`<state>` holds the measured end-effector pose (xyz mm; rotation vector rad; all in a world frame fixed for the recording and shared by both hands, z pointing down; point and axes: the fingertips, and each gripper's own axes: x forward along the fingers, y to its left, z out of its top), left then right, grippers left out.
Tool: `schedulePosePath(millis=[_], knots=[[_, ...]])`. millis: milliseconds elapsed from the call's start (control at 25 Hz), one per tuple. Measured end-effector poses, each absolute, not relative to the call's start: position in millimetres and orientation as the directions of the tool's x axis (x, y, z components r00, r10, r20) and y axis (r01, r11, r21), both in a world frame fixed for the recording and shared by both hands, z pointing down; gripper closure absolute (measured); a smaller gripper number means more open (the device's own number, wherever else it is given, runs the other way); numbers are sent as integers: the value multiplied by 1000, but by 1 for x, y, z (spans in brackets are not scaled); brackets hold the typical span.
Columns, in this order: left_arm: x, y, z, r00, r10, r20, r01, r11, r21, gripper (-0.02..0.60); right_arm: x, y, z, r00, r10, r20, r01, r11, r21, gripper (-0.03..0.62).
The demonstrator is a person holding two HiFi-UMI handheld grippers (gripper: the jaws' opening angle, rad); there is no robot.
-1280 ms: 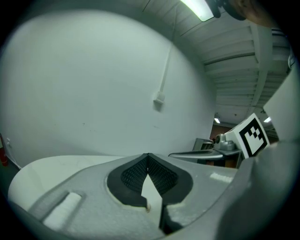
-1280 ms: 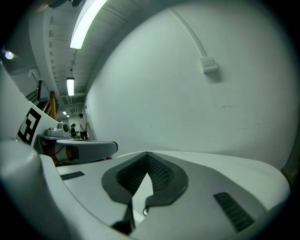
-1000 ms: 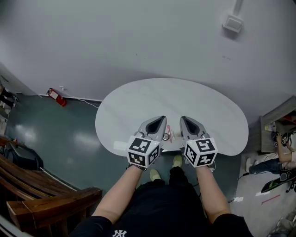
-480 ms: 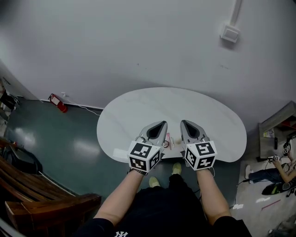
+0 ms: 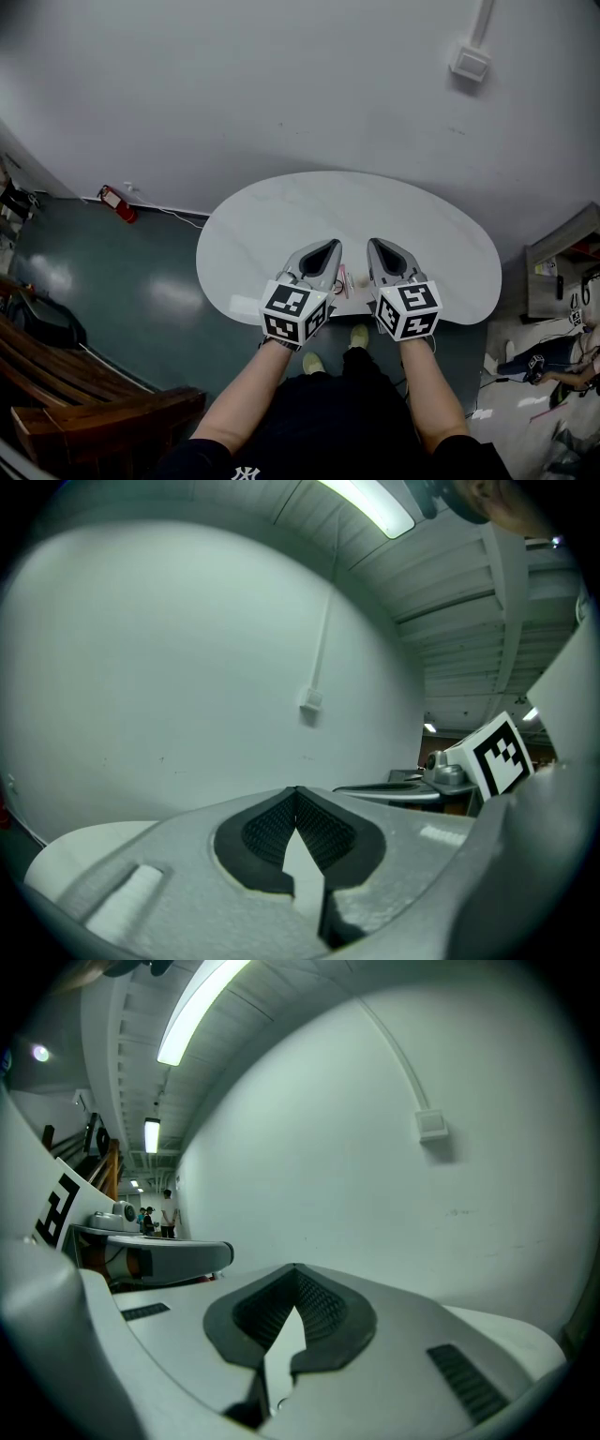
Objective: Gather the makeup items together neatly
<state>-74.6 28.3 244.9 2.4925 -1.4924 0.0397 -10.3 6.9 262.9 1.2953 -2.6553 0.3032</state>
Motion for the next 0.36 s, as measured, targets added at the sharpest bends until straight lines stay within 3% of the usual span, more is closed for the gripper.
schedulePosePath(millis=[360], knots=[[-72, 27, 248, 486, -862, 146, -869, -459, 185, 574, -11, 6, 266, -604, -759, 244, -794, 600, -98, 580]])
